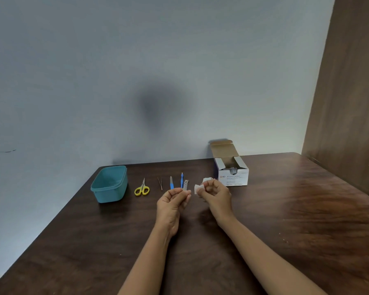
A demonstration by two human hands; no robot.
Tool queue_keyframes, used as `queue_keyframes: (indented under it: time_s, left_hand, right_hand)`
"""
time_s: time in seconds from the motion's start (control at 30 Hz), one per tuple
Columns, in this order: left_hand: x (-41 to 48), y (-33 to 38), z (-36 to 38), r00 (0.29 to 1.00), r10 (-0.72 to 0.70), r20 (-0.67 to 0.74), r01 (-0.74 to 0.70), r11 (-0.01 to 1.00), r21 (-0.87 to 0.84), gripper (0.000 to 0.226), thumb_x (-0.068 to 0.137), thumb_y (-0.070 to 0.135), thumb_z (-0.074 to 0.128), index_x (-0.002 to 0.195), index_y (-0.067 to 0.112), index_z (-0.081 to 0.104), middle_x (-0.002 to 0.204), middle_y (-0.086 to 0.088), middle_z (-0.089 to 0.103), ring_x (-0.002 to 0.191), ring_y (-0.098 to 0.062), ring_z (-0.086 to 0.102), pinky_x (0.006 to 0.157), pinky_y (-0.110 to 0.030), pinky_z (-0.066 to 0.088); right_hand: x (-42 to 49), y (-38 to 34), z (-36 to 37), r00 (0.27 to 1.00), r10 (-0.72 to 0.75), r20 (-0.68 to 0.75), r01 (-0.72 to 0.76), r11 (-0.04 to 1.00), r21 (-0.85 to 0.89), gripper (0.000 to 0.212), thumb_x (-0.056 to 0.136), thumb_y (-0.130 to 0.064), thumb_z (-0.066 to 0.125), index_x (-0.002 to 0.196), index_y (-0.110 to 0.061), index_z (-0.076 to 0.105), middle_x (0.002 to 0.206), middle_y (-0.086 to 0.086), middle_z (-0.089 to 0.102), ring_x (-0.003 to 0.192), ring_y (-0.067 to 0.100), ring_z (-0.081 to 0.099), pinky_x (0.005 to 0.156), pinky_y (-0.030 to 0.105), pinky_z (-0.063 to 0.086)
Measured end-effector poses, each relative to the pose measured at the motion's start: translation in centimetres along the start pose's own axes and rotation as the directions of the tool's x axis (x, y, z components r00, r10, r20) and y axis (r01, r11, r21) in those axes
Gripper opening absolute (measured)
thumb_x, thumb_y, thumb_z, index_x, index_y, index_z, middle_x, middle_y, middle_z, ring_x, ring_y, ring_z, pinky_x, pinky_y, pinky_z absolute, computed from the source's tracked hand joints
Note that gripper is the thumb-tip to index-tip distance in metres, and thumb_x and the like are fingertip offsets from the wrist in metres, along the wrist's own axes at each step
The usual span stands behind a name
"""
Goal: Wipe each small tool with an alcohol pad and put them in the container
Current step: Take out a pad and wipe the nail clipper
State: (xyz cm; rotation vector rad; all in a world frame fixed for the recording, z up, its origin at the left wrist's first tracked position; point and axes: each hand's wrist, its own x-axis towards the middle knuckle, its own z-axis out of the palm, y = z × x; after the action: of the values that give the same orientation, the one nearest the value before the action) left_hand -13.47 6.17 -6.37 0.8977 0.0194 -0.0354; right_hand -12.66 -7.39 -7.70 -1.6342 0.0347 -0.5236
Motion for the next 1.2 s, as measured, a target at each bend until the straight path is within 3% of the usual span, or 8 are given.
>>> queue_keyframes:
  time_s: [0.1,0.17,0.47,0.57,0.7,0.8,1.1,1.2]
  left_hand:
    - [-0.05,-0.01,0.20,0.999,-0.017,0.032,0.016,0.999,0.027,0.024,0.082,-0.012,0.062,0.104,-0.001,0.060,0.079,-0.013,0.072,0.073,-0.016,0.072,0.070,-0.023,0.059]
    - [-0.05,0.01,0.26,0.999,-0.023,0.045,0.021,0.999,0.048,0.025,0.084,-0.010,0.061,0.106,0.000,0.061,0.079,-0.011,0.073,0.074,-0.017,0.072,0.073,-0.025,0.059]
    - [0.42,-0.06,0.13,0.997,-0.034,0.074,0.029,0.997,0.067,0.016,0.084,-0.004,0.065,0.099,0.001,0.062,0.086,-0.014,0.073,0.080,-0.023,0.072,0.071,-0.029,0.060]
    - [0.54,-0.09,0.12,0.996,-0.025,0.089,0.018,0.997,0.079,0.014,0.084,0.000,0.067,0.096,0.003,0.063,0.092,-0.017,0.071,0.086,-0.026,0.071,0.073,-0.031,0.060]
    - [0.65,-0.21,0.11,0.997,0.006,0.080,-0.014,0.995,0.103,0.003,0.086,0.003,0.065,0.088,0.005,0.064,0.080,-0.009,0.070,0.073,-0.014,0.070,0.069,-0.025,0.059]
    - [0.71,-0.17,0.05,0.997,0.008,0.071,-0.017,0.992,0.127,0.002,0.087,0.005,0.065,0.086,0.007,0.064,0.076,-0.007,0.068,0.068,-0.009,0.067,0.067,-0.021,0.057]
    - [0.44,-0.04,0.11,0.996,0.021,0.091,-0.033,0.991,0.128,0.012,0.085,0.001,0.066,0.082,0.011,0.059,0.072,-0.006,0.072,0.066,-0.012,0.069,0.068,-0.025,0.059]
    - [0.37,-0.05,0.12,0.995,0.027,0.092,-0.041,0.987,0.153,0.013,0.085,0.002,0.066,0.081,0.011,0.059,0.074,-0.006,0.072,0.069,-0.013,0.069,0.070,-0.028,0.058]
  right_hand:
    - [0.12,0.04,-0.16,0.998,0.046,0.033,-0.049,0.994,0.098,0.015,0.078,-0.007,0.075,0.087,-0.017,0.068,0.081,0.008,0.068,0.077,0.016,0.064,0.058,0.019,0.051]
    - [0.07,0.04,-0.25,0.997,0.063,0.048,-0.069,0.989,0.133,0.014,0.080,-0.008,0.074,0.093,-0.012,0.070,0.086,0.012,0.071,0.078,0.016,0.066,0.057,0.015,0.049]
    - [0.10,-0.13,-0.31,0.992,0.027,0.121,-0.046,0.986,0.161,0.008,0.080,-0.005,0.073,0.083,-0.010,0.067,0.071,0.002,0.070,0.063,0.002,0.065,0.056,0.016,0.048]
    - [0.11,-0.11,-0.29,0.990,0.021,0.142,-0.043,0.988,0.151,0.008,0.081,-0.006,0.073,0.083,-0.010,0.066,0.071,0.002,0.072,0.066,0.004,0.066,0.058,0.018,0.048]
    - [0.09,-0.10,-0.30,0.990,0.025,0.137,-0.048,0.984,0.169,0.009,0.082,-0.008,0.072,0.089,-0.004,0.067,0.076,0.006,0.073,0.067,0.007,0.067,0.060,0.020,0.049]
    - [0.11,-0.08,-0.30,0.987,0.035,0.156,-0.063,0.981,0.181,0.008,0.082,-0.009,0.072,0.090,-0.011,0.070,0.079,0.006,0.074,0.069,0.008,0.068,0.061,0.022,0.050]
    - [0.05,-0.24,-0.12,0.977,0.042,0.210,-0.082,0.979,0.186,0.007,0.082,-0.014,0.073,0.088,-0.012,0.074,0.080,0.008,0.075,0.075,0.021,0.072,0.056,0.021,0.048]
    - [0.19,-0.23,-0.21,0.970,0.047,0.239,-0.092,0.979,0.181,0.008,0.084,-0.010,0.071,0.091,-0.009,0.074,0.080,0.008,0.075,0.072,0.017,0.071,0.056,0.020,0.048]
